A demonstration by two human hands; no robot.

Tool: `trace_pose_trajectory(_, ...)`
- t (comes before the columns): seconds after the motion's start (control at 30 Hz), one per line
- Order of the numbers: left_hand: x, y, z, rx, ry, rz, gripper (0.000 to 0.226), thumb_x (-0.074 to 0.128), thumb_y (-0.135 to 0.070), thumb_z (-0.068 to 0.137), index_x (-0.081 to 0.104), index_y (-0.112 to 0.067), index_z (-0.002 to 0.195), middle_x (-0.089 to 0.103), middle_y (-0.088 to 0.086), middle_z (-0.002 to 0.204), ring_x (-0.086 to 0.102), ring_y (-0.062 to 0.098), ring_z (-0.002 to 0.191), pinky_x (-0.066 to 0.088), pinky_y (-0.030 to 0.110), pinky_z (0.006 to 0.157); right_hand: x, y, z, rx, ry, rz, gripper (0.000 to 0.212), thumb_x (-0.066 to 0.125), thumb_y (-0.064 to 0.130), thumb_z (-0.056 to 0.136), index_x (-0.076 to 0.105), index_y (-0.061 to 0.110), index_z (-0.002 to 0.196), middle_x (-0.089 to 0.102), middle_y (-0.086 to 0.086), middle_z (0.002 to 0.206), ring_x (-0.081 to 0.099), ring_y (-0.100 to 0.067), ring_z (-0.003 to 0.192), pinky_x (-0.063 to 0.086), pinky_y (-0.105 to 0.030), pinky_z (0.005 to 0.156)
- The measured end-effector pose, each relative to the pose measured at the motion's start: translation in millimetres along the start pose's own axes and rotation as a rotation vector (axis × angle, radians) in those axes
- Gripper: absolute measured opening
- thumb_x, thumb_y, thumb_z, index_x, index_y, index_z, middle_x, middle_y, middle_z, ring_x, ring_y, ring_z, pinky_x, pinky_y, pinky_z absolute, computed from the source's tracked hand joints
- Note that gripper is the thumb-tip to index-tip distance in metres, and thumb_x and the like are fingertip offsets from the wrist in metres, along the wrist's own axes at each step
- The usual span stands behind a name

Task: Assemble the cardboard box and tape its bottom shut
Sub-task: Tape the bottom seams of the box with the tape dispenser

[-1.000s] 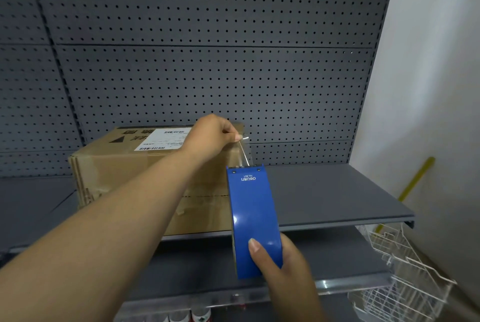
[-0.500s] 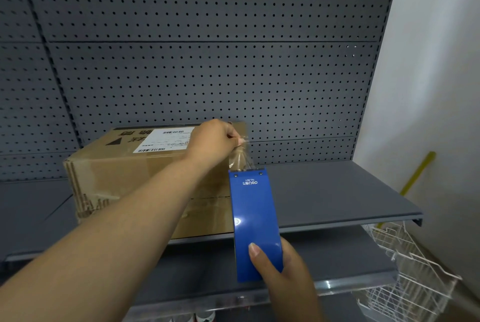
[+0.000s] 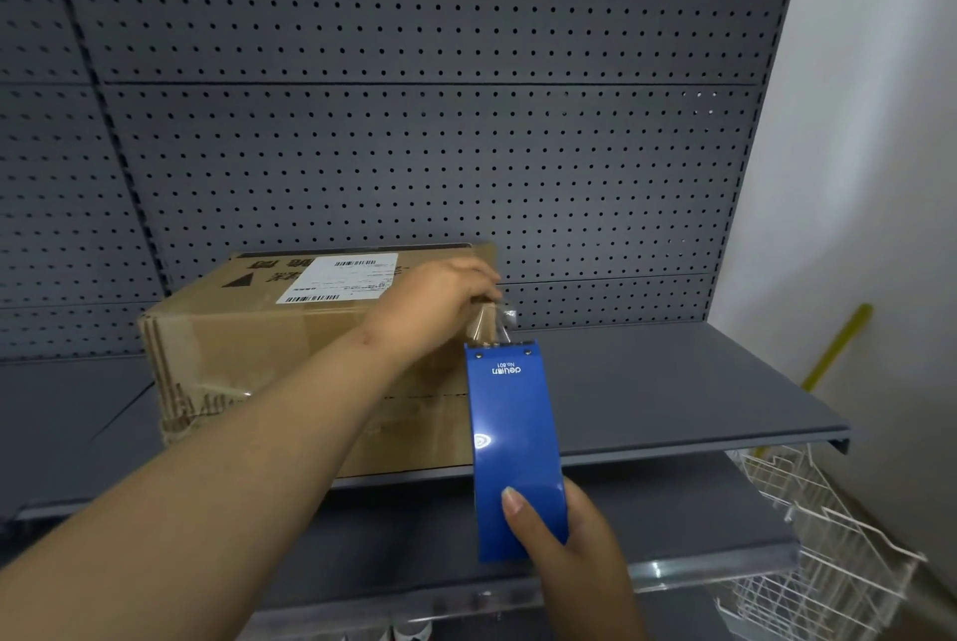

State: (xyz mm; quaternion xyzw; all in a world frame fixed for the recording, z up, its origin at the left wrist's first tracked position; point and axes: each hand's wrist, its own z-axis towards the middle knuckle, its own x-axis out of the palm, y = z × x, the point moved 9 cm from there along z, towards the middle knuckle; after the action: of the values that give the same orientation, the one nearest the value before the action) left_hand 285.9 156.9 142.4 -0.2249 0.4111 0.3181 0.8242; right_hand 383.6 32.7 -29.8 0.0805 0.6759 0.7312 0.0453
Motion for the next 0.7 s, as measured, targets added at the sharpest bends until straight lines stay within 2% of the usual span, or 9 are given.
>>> trace_pose_trajectory(0.07, 4.9, 3.5, -5.1, -0.012, 0.145, 0.042, 0.039, 0.045, -0.003, 0.089, 0.062, -0.018, 0.121, 0.057, -0.003, 0.131, 0.051, 0.016, 0.121, 0.039, 0.029, 0.101, 0.6, -1.2, 1.6, -0.013, 0.007, 0.009, 0.01, 0.069, 0.019, 0.079, 0.07, 0.023, 0.088, 0.075, 0.009, 0.082, 0.068, -0.003, 0.075, 0.051, -0.014, 0.062)
trace_pose_trajectory(0.13, 5.8, 3.4, -9.3, 0.003, 0.228, 0.096, 0.043, 0.037, -0.019, 0.096, 0.045, -0.034, 0.135, 0.05, -0.009, 0.138, 0.045, 0.012, 0.126, 0.038, 0.029, 0.102, 2.4, -2.3, 2.4, -0.02, 0.019, 0.018, 0.01, 0.069, 0.018, 0.08, 0.07, 0.023, 0.088, 0.075, 0.008, 0.083, 0.069, -0.004, 0.077, 0.051, -0.015, 0.063)
trace_pose_trajectory(0.27, 11.4, 4.5, -12.6, 0.077, 0.306, 0.237, 0.042, 0.022, -0.047, 0.097, 0.014, -0.058, 0.137, 0.032, -0.026, 0.146, 0.035, 0.002, 0.132, 0.039, 0.026, 0.095, 2.5, -7.1, 6.3, -0.036, 0.014, 0.03, 0.007, 0.071, 0.017, 0.079, 0.071, 0.022, 0.084, 0.075, 0.005, 0.083, 0.069, -0.006, 0.077, 0.052, -0.019, 0.065)
trace_pose_trajectory(0.3, 12.0, 4.6, -13.2, 0.094, 0.294, 0.26, 0.042, 0.021, -0.049, 0.096, 0.012, -0.059, 0.136, 0.029, -0.027, 0.147, 0.034, 0.003, 0.133, 0.041, 0.027, 0.095, 2.7, -8.3, 7.4, -0.041, 0.018, 0.034, 0.007, 0.072, 0.022, 0.077, 0.071, 0.022, 0.084, 0.075, 0.004, 0.083, 0.069, -0.008, 0.078, 0.052, -0.02, 0.067)
trace_pose_trajectory(0.43, 12.6, 4.7, -16.1, 0.133, 0.202, 0.288, 0.04, 0.025, -0.048, 0.097, 0.021, -0.058, 0.136, 0.024, -0.028, 0.148, 0.037, 0.004, 0.132, 0.042, 0.025, 0.09, 3.5, -15.0, 9.9, -0.06, 0.048, 0.037, 0.041, 0.069, 0.045, 0.058, 0.071, 0.021, 0.091, 0.075, 0.002, 0.089, 0.07, -0.012, 0.084, 0.054, -0.027, 0.074)
trace_pose_trajectory(0.5, 12.0, 4.8, -16.6, 0.134, 0.169, 0.287, 0.039, 0.026, -0.048, 0.097, 0.025, -0.057, 0.135, 0.025, -0.029, 0.148, 0.038, 0.005, 0.131, 0.041, 0.024, 0.089, 4.4, -16.3, 10.6, -0.08, 0.051, 0.038, 0.048, 0.067, 0.05, 0.055, 0.071, 0.02, 0.093, 0.075, 0.001, 0.089, 0.07, -0.012, 0.085, 0.055, -0.028, 0.075)
trace_pose_trajectory(0.57, 11.4, 5.1, -15.7, 0.123, 0.154, 0.285, 0.039, 0.026, -0.047, 0.097, 0.029, -0.055, 0.135, 0.025, -0.029, 0.148, 0.038, 0.006, 0.131, 0.04, 0.024, 0.089, 5.9, -17.8, 10.0, -0.09, 0.055, 0.021, 0.038, 0.069, 0.044, 0.062, 0.071, 0.022, 0.093, 0.075, 0.004, 0.089, 0.07, -0.01, 0.084, 0.054, -0.024, 0.073)
trace_pose_trajectory(0.63, 11.9, 6.2, -14.6, 0.107, 0.155, 0.294, 0.038, 0.026, -0.048, 0.097, 0.033, -0.052, 0.135, 0.025, -0.028, 0.148, 0.038, 0.006, 0.131, 0.04, 0.024, 0.089, 8.0, -23.5, 8.1, -0.066, 0.066, 0.012, 0.018, 0.069, 0.032, 0.075, 0.069, 0.025, 0.092, 0.075, 0.009, 0.088, 0.069, -0.005, 0.081, 0.053, -0.019, 0.068)
trace_pose_trajectory(0.7, 14.0, 7.3, -13.8, 0.099, 0.168, 0.301, 0.039, 0.026, -0.048, 0.097, 0.036, -0.049, 0.134, 0.026, -0.027, 0.148, 0.038, 0.007, 0.131, 0.04, 0.026, 0.09, 8.2, -29.3, 5.0, -0.036, 0.064, 0.006, 0.011, 0.066, 0.029, 0.079, 0.068, 0.028, 0.091, 0.074, 0.014, 0.087, 0.068, -0.002, 0.08, 0.052, -0.02, 0.067)
